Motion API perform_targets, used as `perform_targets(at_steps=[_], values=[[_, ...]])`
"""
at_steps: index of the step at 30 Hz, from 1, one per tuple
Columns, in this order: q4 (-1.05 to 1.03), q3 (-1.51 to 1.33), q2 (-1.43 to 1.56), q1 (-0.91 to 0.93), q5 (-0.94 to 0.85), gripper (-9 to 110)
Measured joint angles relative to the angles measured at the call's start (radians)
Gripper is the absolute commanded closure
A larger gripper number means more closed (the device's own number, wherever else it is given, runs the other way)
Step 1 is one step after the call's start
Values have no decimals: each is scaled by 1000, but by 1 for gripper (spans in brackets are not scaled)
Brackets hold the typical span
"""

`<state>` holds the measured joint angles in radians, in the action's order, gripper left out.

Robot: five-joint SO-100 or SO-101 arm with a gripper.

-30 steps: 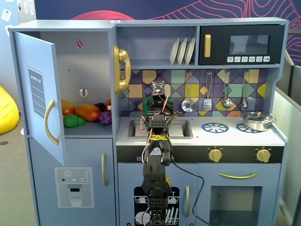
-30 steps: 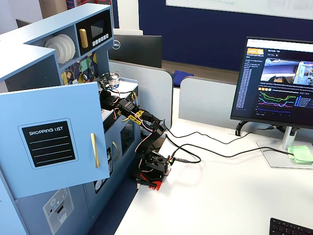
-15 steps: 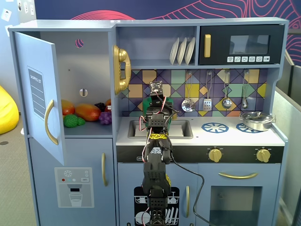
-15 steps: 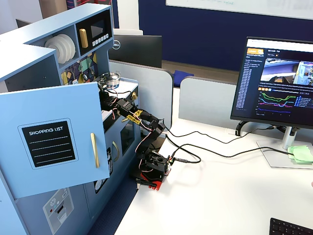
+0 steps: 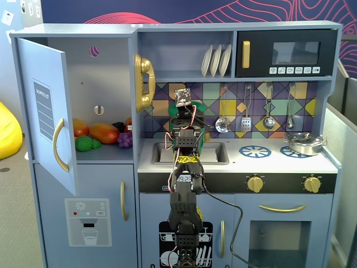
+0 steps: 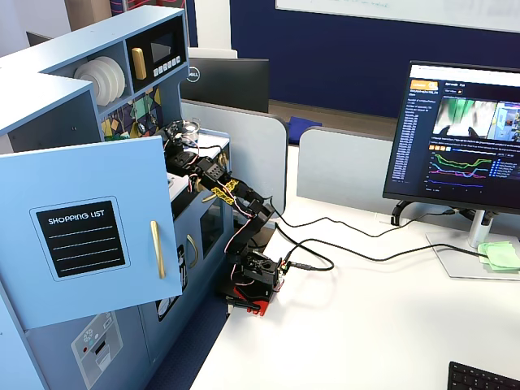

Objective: Take off the lid from the green recipient and place it on the counter

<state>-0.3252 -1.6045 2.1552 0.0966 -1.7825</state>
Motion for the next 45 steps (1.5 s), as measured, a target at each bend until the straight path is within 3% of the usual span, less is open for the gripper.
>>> perform_targets(at_steps=[9,13,25,33,39,45], values=[[-25,8,3,374,18,101],[49,-91,3,460,18,101],[419,-350,-230,486,18,101],[506,-417,-281,505,18,97],[462,-423,-247,505,67,79],[130,-443,46,497,89,74]])
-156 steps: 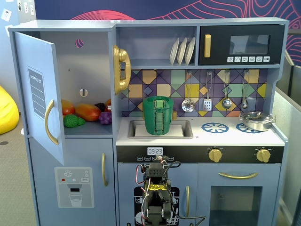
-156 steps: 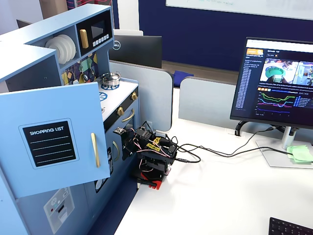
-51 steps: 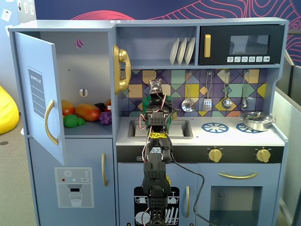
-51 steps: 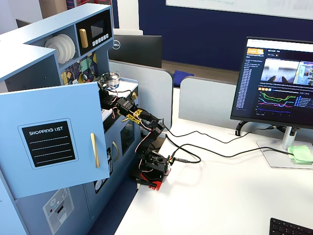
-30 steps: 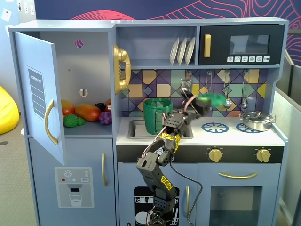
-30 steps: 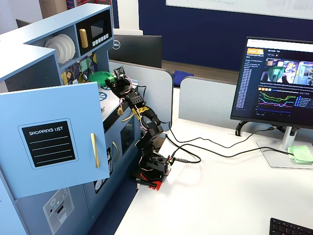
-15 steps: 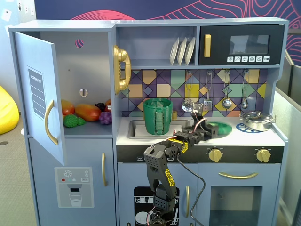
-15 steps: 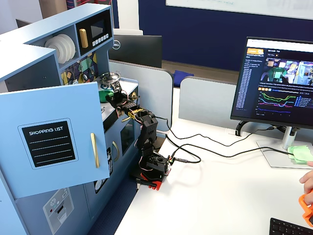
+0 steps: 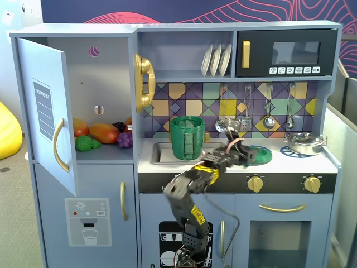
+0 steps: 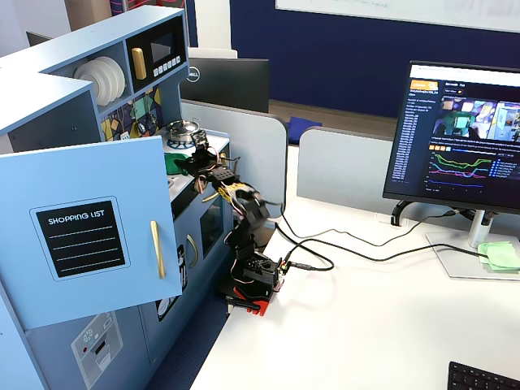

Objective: Take off the lid from the green recipient and place it on the counter

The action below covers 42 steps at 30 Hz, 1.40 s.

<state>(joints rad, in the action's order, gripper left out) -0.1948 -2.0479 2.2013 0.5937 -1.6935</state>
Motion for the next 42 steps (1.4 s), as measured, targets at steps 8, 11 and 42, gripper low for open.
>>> perform_targets(at_steps=[8,11,42], values=[[-709,-158,482,-160,-84,77],[-882,-281,581,-249,-92,79],[-1161,-934,983,-569,143,101]])
